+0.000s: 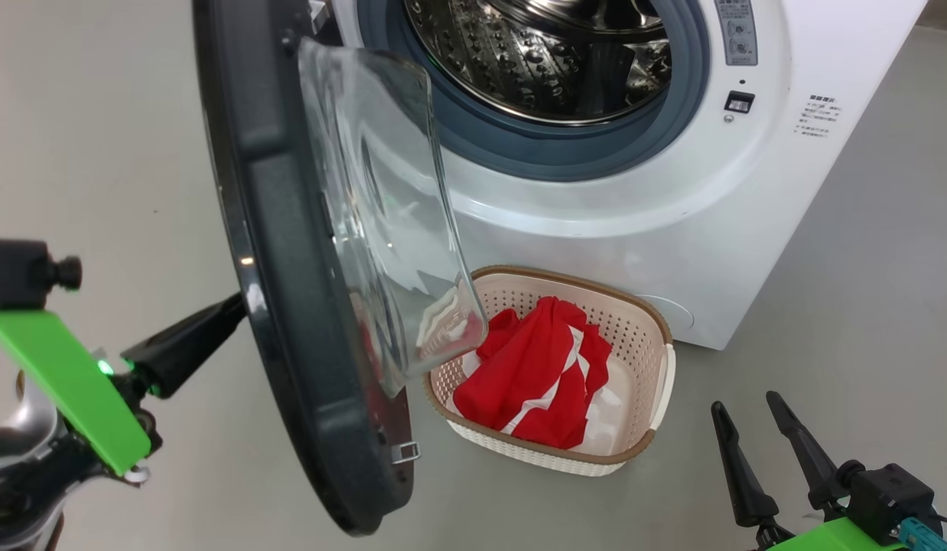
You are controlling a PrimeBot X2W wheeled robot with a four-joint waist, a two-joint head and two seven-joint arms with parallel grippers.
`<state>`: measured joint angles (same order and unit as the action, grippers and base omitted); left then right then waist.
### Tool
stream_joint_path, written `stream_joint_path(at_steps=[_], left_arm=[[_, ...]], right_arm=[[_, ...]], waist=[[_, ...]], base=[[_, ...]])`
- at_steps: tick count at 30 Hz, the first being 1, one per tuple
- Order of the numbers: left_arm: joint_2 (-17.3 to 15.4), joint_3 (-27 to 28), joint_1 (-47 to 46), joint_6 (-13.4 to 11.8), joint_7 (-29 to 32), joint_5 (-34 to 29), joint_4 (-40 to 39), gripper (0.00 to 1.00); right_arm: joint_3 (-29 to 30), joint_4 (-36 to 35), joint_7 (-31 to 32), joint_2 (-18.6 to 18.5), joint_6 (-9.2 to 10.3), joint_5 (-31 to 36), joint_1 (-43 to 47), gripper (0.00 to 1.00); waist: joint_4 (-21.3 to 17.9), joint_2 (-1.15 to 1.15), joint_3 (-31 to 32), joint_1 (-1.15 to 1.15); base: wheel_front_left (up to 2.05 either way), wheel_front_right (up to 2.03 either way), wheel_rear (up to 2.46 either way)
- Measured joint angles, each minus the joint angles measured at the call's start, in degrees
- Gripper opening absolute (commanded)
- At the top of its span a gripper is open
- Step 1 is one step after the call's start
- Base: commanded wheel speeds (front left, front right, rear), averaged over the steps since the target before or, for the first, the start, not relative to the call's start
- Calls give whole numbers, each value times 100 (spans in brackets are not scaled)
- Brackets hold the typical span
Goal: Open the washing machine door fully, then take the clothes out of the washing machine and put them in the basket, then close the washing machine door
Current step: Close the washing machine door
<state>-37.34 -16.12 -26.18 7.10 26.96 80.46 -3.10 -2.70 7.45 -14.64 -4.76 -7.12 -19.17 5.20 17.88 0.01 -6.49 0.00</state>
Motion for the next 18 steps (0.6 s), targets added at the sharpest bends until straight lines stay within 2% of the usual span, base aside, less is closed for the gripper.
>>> stream_joint_path(at_steps=[9, 11, 13, 15, 16, 18], left_arm=[[-140, -313, 501, 1, -811, -96, 420, 0], [-153, -403, 594, 1, -1042, -170, 543, 11], [-136, -476, 714, 1, -1293, -174, 651, 26], [-129, -541, 842, 2, -1562, -175, 789, 36], [-79, -603, 975, 2, -1815, -164, 915, 45], [-16, -668, 1107, 2, -2059, -154, 1056, 53]], right_arm=[[-13, 0, 0, 2, 0, 0, 3, 100], [-22, 0, 0, -8, 0, 0, 3, 100], [-49, 8, 0, -19, 0, 0, 3, 100], [-89, 19, 0, -34, 0, 0, 6, 100], [-123, 23, 0, -40, 0, 0, 18, 100], [-159, 38, 0, -46, 0, 0, 32, 100]], waist=[[122, 0, 38, 0], [165, 0, 49, 0], [208, 0, 66, 0], [247, 0, 90, 0], [285, 0, 112, 0], [316, 0, 134, 0]], base=[[0, 0, 0], [0, 0, 0], [0, 0, 0], [0, 0, 0], [0, 0, 0], [0, 0, 0]])
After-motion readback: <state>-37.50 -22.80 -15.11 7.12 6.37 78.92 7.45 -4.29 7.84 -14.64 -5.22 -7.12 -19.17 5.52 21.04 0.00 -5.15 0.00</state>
